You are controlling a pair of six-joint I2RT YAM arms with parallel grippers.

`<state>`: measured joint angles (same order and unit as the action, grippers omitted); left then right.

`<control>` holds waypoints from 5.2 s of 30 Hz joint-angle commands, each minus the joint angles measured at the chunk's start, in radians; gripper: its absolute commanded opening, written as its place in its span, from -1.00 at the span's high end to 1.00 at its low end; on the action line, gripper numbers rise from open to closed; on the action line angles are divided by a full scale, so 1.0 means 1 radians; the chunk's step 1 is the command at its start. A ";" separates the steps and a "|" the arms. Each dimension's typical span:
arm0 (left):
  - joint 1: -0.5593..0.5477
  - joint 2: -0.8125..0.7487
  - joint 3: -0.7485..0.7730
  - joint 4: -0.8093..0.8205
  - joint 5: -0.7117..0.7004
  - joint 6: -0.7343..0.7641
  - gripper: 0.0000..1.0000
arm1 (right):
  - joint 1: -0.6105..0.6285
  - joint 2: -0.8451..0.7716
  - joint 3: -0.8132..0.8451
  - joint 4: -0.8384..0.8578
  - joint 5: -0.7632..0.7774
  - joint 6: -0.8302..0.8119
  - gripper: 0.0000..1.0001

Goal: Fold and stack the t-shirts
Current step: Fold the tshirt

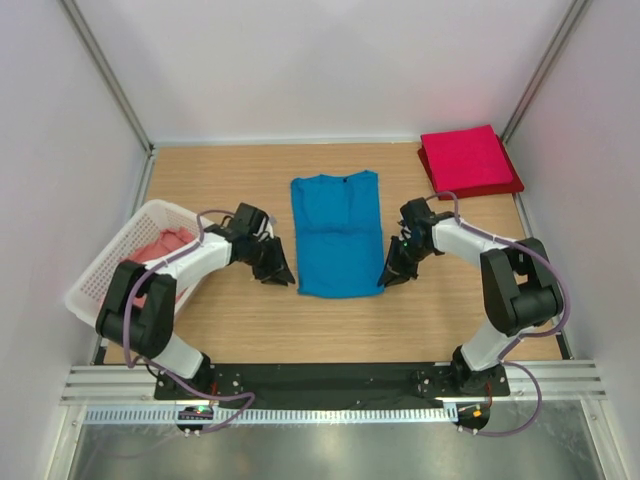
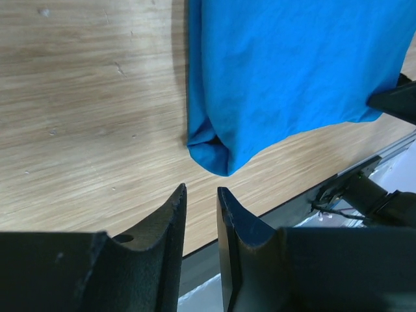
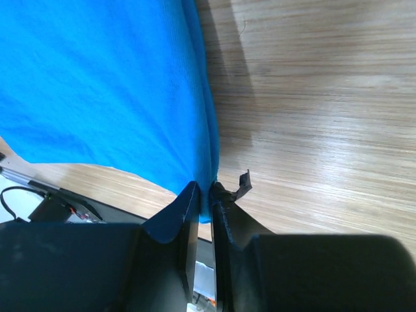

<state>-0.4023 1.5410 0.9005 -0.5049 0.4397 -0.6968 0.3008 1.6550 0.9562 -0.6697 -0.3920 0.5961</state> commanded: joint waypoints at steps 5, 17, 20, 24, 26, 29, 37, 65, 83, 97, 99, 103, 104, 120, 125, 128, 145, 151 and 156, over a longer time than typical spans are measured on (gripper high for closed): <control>-0.032 0.050 -0.029 0.091 0.013 0.026 0.50 | 0.011 -0.055 -0.030 0.048 0.024 0.070 0.60; -0.061 0.137 0.023 0.097 -0.048 0.008 0.47 | 0.012 -0.061 -0.056 0.062 0.031 0.076 0.60; -0.063 0.136 0.021 0.097 -0.056 0.000 0.47 | 0.011 -0.060 -0.063 0.064 0.036 0.080 0.61; -0.061 0.142 0.014 0.056 -0.093 -0.033 0.92 | 0.011 -0.064 -0.080 0.078 0.041 0.088 0.67; -0.061 0.137 0.003 0.039 -0.099 -0.075 1.00 | 0.012 -0.067 -0.089 0.081 0.041 0.090 0.69; -0.061 0.119 -0.023 0.008 -0.110 -0.133 0.99 | 0.012 -0.072 -0.100 0.087 0.044 0.091 0.71; -0.061 0.062 0.043 0.063 -0.059 -0.080 0.52 | 0.012 -0.075 -0.106 0.093 0.039 0.096 0.71; -0.070 0.104 0.135 -0.052 -0.069 -0.033 0.36 | 0.011 -0.083 -0.088 0.061 0.067 0.080 0.66; -0.089 0.165 0.000 0.022 -0.051 -0.026 0.48 | 0.012 -0.084 -0.094 0.065 0.058 0.084 0.57; -0.116 0.083 0.249 -0.152 -0.075 -0.030 0.41 | 0.012 -0.087 -0.102 0.062 0.051 0.071 0.50; -0.131 0.096 0.200 -0.065 -0.007 -0.044 0.44 | 0.012 -0.084 -0.105 0.065 0.050 0.071 0.51; -0.156 0.114 0.108 0.038 0.042 -0.072 0.57 | 0.011 -0.078 -0.106 0.068 0.047 0.070 0.50; -0.156 0.128 0.092 0.054 0.021 -0.073 0.60 | 0.012 -0.077 -0.105 0.070 0.048 0.068 0.51; -0.153 0.087 0.152 -0.131 -0.035 -0.043 0.38 | 0.011 -0.124 -0.123 0.006 0.074 0.031 0.10; -0.145 0.096 0.146 -0.156 -0.041 -0.030 0.28 | 0.011 -0.126 -0.140 0.031 0.065 0.031 0.05; -0.139 0.129 0.135 -0.130 -0.016 -0.030 0.25 | 0.012 -0.095 -0.160 0.088 0.024 0.041 0.10; -0.119 0.235 0.058 -0.006 -0.006 -0.030 0.35 | 0.011 -0.055 -0.221 0.139 0.038 0.027 0.67; -0.119 0.199 0.058 0.002 0.017 -0.069 1.00 | 0.011 -0.077 -0.217 0.116 0.047 0.021 0.98; -0.119 0.114 0.011 0.009 0.028 -0.144 1.00 | 0.012 -0.145 -0.238 0.075 0.048 0.022 0.98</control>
<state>-0.5278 1.7412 0.9390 -0.5182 0.4484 -0.7864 0.3069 1.5669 0.7475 -0.5426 -0.3996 0.6376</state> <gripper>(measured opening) 0.011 0.037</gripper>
